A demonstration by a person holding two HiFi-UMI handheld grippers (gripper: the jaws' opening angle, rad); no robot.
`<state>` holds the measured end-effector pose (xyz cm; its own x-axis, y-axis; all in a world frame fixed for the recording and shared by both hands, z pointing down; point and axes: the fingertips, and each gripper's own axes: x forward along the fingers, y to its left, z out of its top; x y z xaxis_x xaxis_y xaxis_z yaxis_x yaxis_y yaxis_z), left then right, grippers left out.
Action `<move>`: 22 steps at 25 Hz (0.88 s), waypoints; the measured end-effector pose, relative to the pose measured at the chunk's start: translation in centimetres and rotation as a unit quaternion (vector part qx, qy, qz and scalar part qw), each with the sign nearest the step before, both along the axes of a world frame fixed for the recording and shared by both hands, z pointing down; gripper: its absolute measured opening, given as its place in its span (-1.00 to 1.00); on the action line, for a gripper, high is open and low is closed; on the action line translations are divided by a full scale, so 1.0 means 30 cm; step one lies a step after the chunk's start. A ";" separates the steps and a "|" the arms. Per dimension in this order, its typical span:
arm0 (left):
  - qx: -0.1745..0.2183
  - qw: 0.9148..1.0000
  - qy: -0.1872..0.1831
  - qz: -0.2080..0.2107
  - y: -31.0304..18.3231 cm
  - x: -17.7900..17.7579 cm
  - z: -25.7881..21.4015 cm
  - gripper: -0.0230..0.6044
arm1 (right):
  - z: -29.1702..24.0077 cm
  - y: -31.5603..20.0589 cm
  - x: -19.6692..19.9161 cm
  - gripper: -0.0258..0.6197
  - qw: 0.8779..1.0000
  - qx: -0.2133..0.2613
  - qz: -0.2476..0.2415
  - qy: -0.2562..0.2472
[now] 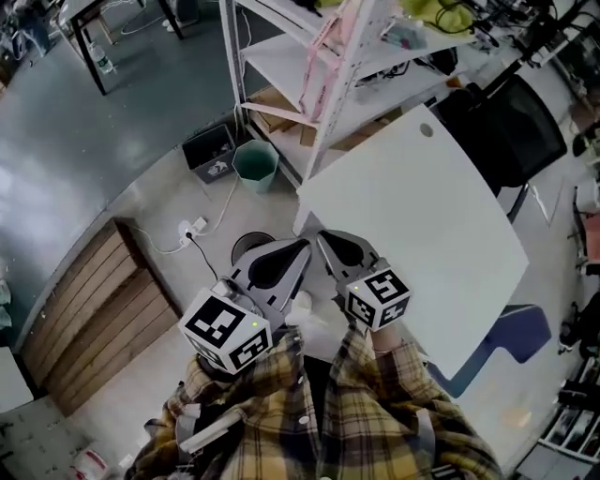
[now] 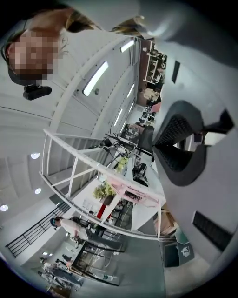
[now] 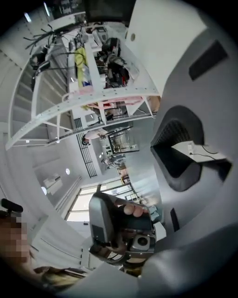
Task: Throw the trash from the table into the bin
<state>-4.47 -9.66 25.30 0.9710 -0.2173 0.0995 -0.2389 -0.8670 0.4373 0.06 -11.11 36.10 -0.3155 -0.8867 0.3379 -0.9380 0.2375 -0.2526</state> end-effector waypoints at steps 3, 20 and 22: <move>0.015 0.999 0.010 0.048 0.075 0.158 -0.041 -0.90 | -0.084 0.102 0.167 -0.92 0.998 0.026 0.054 0.017; 0.028 0.953 0.019 0.302 0.425 0.653 -0.097 -0.90 | -0.235 0.597 0.676 -0.92 0.937 0.052 0.339 0.071; 0.027 0.947 0.015 0.320 0.440 0.667 -0.087 -0.90 | -0.234 0.610 0.680 -0.92 0.932 0.050 0.353 0.071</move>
